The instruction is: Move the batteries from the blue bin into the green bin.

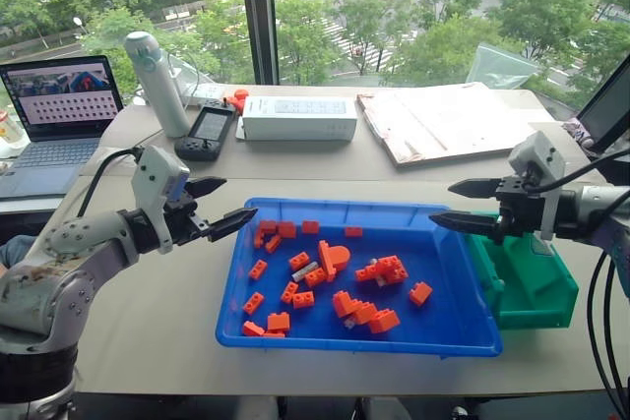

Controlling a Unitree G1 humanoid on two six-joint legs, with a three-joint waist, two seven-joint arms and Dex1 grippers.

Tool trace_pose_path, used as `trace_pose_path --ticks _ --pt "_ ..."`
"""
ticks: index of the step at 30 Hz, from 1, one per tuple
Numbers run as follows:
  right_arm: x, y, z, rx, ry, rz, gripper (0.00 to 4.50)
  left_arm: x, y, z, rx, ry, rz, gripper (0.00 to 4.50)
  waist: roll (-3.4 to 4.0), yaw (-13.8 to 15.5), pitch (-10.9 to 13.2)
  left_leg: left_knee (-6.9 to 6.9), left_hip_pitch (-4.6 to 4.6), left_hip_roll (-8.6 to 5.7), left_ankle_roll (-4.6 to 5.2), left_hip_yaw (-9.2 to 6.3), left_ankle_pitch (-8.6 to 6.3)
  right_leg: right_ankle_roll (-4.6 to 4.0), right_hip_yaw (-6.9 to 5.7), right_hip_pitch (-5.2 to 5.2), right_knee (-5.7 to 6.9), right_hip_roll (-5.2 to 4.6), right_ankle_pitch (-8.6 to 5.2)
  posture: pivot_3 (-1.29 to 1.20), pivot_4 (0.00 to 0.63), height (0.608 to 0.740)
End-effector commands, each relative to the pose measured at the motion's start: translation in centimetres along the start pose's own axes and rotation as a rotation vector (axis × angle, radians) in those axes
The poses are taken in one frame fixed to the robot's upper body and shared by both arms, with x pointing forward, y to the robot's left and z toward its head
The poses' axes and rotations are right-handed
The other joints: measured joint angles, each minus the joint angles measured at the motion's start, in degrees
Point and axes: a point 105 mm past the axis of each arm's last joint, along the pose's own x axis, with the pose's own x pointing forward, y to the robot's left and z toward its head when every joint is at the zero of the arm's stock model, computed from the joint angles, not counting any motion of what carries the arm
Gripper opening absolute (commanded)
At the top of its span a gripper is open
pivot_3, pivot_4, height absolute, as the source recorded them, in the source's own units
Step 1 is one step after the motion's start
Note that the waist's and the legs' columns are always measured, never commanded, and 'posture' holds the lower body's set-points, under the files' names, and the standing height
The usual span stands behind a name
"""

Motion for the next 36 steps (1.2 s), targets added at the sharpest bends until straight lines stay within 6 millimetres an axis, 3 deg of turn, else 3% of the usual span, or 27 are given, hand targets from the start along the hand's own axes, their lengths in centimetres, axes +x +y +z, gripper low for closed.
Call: trace_pose_path --ticks 1,5,9,16,20,24,28,32,36 --pt "0.2 1.0 1.5 -0.111 0.041 0.071 4.38 -0.2 -1.0 1.0 0.019 0.008 -0.087 4.5 0.0 -0.01 0.0 0.0 0.0 0.0 0.0 0.0 0.0 0.0 0.0 0.0 0.0 0.0 0.0 0.0 0.15 0.74" --pt "1.9 3.8 1.8 -0.259 0.21 0.273 4.38 -0.7 -3.9 1.6 0.022 0.062 -0.3 4.5 0.02 -0.53 0.03 -0.01 0.0 0.04 -0.02 0.06 -0.01 -0.07 0.04 -0.14 0.08 -0.01 -0.04 0.0 0.15 0.74" --pt "3.5 5.9 1.1 -0.311 0.267 0.384 4.38 -1.2 -5.5 0.9 0.033 0.142 -0.381 4.5 0.0 -0.92 0.01 -0.21 0.01 0.09 -0.04 0.04 -0.03 -0.34 -0.03 -0.26 -0.26 0.0 -0.19 0.0 0.15 0.74" --pt "6.9 6.2 -1.5 -0.324 0.291 0.39 4.38 -1.2 -5.9 0.0 0.054 0.186 -0.374 4.5 -0.02 -0.72 0.01 -0.1 -0.02 0.06 0.04 0.04 -0.05 -0.04 -0.02 -0.06 -0.27 0.04 -0.02 0.0 0.15 0.74" --pt "7.8 6.2 -2.6 -0.321 0.307 0.402 3.4 -1.4 -6.1 -0.9 0.083 0.252 -0.383 4.5 -0.02 -0.61 0.02 -0.04 -0.01 0.06 0.01 0.03 -0.06 -0.04 -0.03 -0.14 -0.27 0.05 -0.01 0.0 0.15 0.74" --pt "8.5 6.2 -4.0 -0.353 0.344 0.419 1.98 -1.3 -6.0 -0.8 0.082 0.247 -0.383 4.5 -0.02 -0.44 0.02 -0.04 -0.01 0.06 0.0 0.05 -0.07 -0.04 -0.04 -0.17 -0.29 0.04 -0.01 0.0 0.15 0.74" --pt "8.5 5.6 -3.3 -0.367 0.325 0.4 0.6 -1.1 -6.0 -0.7 0.083 0.238 -0.384 4.5 -0.02 -0.46 0.02 -0.05 -0.02 0.07 0.0 0.06 -0.07 -0.03 -0.03 -0.15 -0.29 0.04 -0.01 0.0 0.15 0.74" --pt "7.4 4.6 -1.8 -0.375 0.29 0.379 0.45 -1.1 -6.1 -0.7 0.085 0.237 -0.384 4.5 -0.02 -0.33 0.02 -0.06 -0.02 0.06 0.01 0.06 -0.06 -0.01 -0.03 -0.1 -0.29 0.05 0.01 0.0 0.15 0.74" --pt "6.2 2.0 -0.8 -0.38 0.292 0.285 0.45 -1.0 -6.1 -0.7 0.087 0.234 -0.383 4.5 -0.02 -0.27 0.02 -0.05 -0.01 0.07 0.0 0.07 -0.07 0.0 -0.03 -0.12 -0.29 0.05 0.01 0.0 0.15 0.74"
